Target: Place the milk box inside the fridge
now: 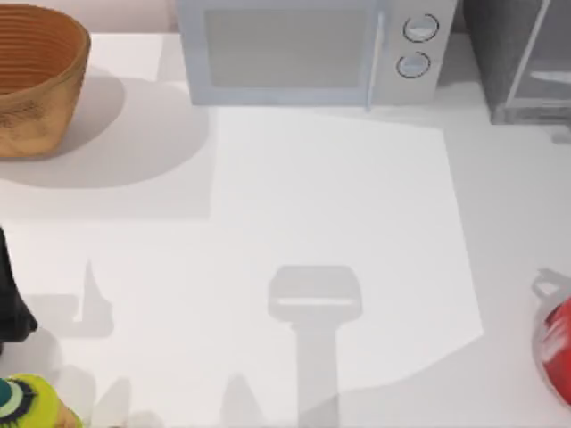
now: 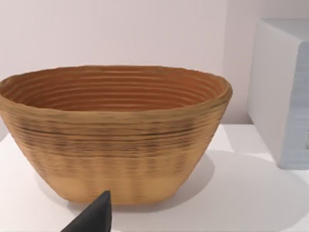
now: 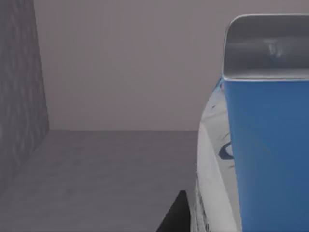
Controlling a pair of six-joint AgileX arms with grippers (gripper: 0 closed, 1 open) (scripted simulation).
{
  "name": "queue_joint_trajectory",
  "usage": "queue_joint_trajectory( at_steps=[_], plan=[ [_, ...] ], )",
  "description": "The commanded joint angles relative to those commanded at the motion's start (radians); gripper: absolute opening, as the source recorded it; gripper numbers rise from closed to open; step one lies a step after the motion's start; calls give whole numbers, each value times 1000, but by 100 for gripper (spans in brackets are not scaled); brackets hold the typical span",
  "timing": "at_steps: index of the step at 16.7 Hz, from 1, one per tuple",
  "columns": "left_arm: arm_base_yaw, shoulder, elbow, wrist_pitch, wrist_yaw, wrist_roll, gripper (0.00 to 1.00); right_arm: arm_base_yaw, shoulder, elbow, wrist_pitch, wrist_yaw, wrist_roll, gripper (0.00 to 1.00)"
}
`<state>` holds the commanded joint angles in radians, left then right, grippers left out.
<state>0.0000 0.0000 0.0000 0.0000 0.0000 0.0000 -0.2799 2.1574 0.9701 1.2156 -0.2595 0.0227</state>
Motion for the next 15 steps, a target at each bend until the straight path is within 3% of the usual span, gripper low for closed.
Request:
queue_joint_trajectory(
  at_steps=[7, 15],
  plan=[
    [0, 0, 0, 0, 0, 0, 100, 12, 16, 32, -19, 0, -2, 0],
    [0, 0, 0, 0, 0, 0, 100, 46, 191, 433, -248, 37, -3, 0]
  ],
)
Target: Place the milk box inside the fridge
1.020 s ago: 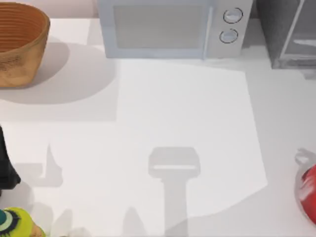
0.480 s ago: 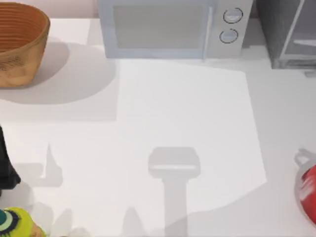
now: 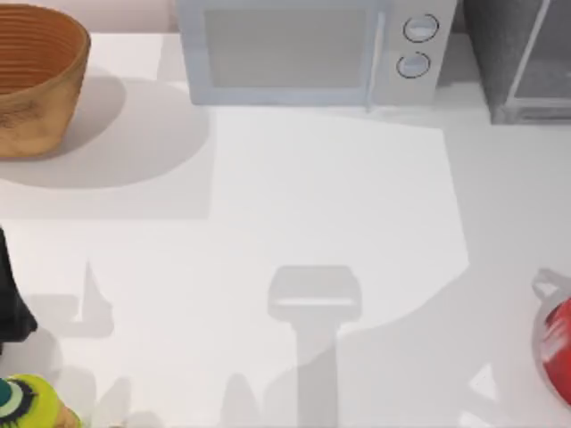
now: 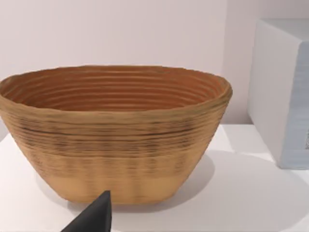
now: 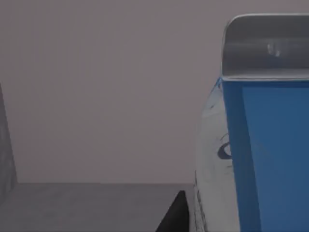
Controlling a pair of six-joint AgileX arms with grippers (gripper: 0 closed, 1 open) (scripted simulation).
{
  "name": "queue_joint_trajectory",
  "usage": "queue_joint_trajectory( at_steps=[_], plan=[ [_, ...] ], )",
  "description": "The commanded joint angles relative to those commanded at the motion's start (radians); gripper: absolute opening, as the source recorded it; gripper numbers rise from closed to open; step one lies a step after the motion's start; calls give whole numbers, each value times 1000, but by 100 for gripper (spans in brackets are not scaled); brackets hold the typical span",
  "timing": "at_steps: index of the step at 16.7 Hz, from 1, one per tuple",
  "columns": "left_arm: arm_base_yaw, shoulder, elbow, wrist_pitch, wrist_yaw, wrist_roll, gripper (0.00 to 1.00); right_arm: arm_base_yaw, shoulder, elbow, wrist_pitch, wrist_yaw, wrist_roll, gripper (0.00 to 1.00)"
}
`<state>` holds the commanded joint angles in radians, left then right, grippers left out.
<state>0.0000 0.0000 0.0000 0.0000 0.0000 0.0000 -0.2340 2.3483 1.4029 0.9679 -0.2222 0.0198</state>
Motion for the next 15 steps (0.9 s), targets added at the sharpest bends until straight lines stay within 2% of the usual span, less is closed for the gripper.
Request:
queue_joint_trajectory(
  at_steps=[4, 10, 15],
  plan=[
    [0, 0, 0, 0, 0, 0, 100, 15, 65, 171, -104, 18, -1, 0],
    [0, 0, 0, 0, 0, 0, 100, 17, 74, 196, -123, 23, 0, 0],
    [0, 0, 0, 0, 0, 0, 100, 17, 74, 196, -123, 23, 0, 38]
  ],
)
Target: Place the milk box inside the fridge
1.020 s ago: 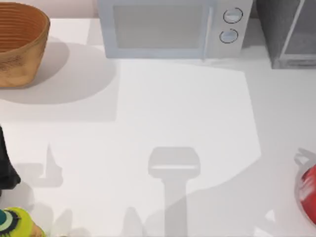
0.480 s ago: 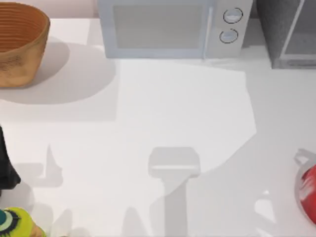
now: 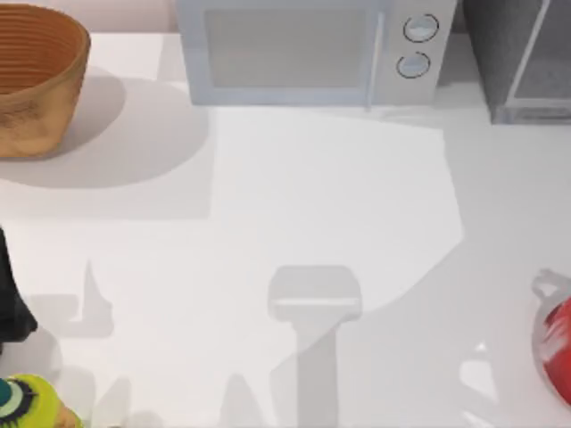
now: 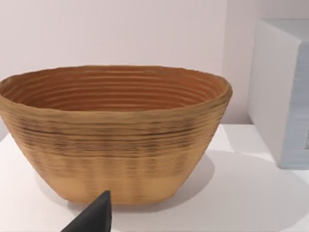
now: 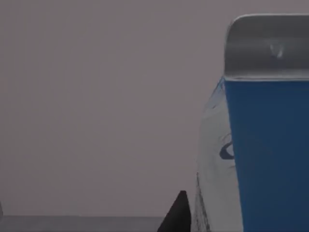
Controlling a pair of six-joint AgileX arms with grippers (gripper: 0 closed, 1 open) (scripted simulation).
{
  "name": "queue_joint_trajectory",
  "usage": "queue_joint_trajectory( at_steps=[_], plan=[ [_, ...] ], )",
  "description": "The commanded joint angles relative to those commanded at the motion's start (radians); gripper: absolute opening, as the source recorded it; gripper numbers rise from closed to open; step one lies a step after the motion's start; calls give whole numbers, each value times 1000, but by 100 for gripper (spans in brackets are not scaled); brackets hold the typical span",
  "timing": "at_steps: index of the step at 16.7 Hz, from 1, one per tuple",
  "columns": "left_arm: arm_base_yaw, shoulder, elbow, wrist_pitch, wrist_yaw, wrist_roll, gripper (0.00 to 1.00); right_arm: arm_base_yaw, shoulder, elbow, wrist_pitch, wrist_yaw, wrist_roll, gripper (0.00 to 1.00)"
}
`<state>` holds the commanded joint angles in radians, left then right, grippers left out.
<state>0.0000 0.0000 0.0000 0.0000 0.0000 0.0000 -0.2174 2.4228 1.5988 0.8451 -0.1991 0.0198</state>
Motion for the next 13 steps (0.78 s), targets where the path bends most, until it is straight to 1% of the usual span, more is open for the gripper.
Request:
queue_joint_trajectory(
  at_steps=[8, 9, 13],
  plan=[
    [0, 0, 0, 0, 0, 0, 100, 0, 0, 0, 0, 0, 0, 98],
    [0, 0, 0, 0, 0, 0, 100, 0, 0, 0, 0, 0, 0, 100],
    [0, 0, 0, 0, 0, 0, 100, 0, 0, 0, 0, 0, 0, 100]
  ],
)
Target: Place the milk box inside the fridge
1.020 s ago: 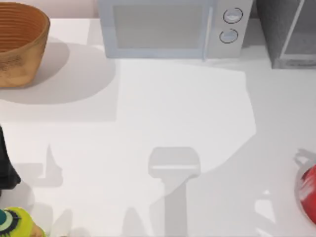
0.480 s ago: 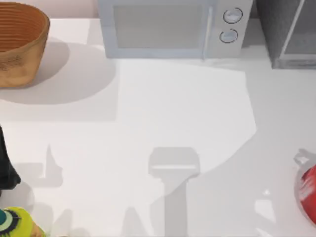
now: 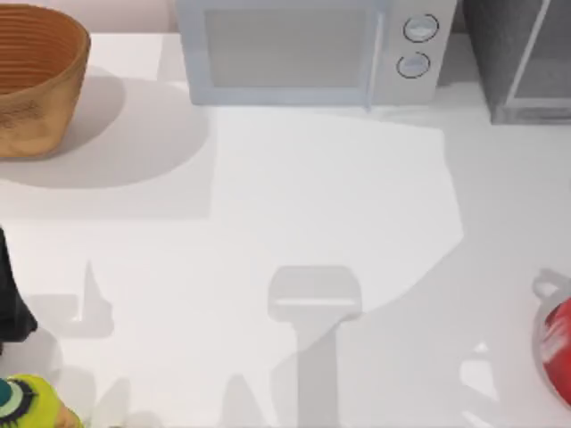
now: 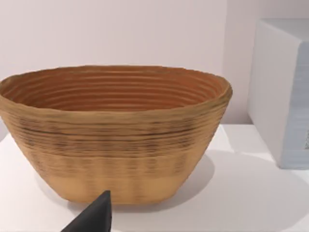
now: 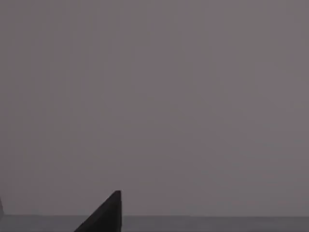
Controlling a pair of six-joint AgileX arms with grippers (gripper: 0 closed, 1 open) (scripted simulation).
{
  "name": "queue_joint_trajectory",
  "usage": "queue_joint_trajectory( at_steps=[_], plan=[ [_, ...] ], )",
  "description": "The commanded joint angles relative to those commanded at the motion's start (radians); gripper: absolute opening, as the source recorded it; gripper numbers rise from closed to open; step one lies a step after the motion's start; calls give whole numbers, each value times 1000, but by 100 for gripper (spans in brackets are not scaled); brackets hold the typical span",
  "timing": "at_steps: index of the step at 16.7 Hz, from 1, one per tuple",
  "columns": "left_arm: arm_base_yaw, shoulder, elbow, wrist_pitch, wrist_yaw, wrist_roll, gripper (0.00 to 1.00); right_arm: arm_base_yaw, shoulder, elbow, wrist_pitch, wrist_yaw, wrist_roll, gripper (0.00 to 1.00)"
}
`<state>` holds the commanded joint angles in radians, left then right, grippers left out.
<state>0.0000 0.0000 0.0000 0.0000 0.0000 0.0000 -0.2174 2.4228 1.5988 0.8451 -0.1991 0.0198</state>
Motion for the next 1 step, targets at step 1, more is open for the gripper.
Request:
queue_joint_trajectory(
  at_steps=[1],
  plan=[
    [0, 0, 0, 0, 0, 0, 100, 0, 0, 0, 0, 0, 0, 100]
  ],
)
